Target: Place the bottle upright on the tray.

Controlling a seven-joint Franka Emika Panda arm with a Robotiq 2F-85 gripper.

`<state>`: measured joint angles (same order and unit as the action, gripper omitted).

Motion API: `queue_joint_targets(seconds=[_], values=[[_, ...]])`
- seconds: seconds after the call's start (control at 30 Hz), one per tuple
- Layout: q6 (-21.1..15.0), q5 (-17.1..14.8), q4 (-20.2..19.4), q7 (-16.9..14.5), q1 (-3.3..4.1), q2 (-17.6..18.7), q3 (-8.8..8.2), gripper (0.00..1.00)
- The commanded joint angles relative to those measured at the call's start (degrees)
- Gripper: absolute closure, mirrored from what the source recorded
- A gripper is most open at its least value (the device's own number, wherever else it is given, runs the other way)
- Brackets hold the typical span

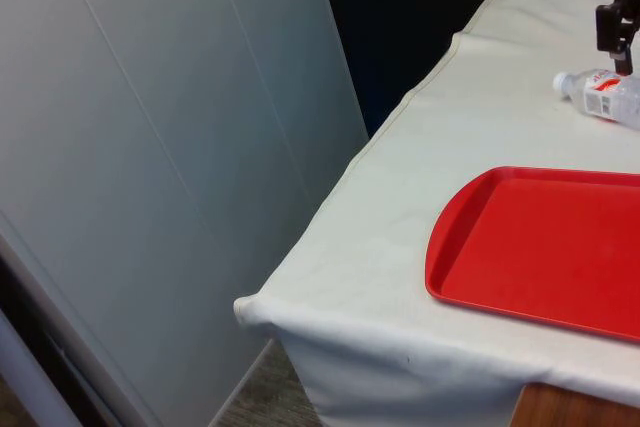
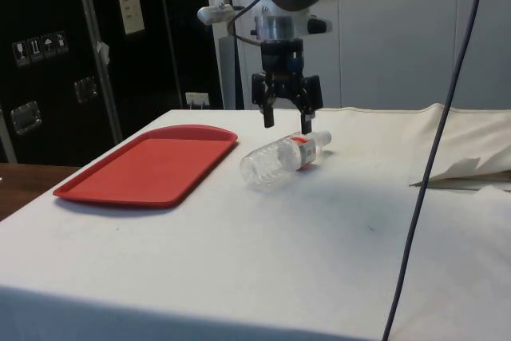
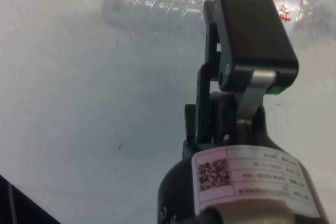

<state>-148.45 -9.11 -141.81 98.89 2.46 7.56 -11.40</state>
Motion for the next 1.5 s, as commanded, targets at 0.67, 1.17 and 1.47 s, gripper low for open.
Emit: queue_joint_targets(seconds=[0.67,1.17,1.47], values=[[-1.8,-9.6,0.1,-7.8,-0.40,0.0,-0.46,0.00],[-4.6,-18.7,-1.8,-16.3,-0.92,-1.8,0.00,0.00],[-5.4,-24.8,-2.9,-22.2,-1.03,-2.3,-0.34,0.00]])
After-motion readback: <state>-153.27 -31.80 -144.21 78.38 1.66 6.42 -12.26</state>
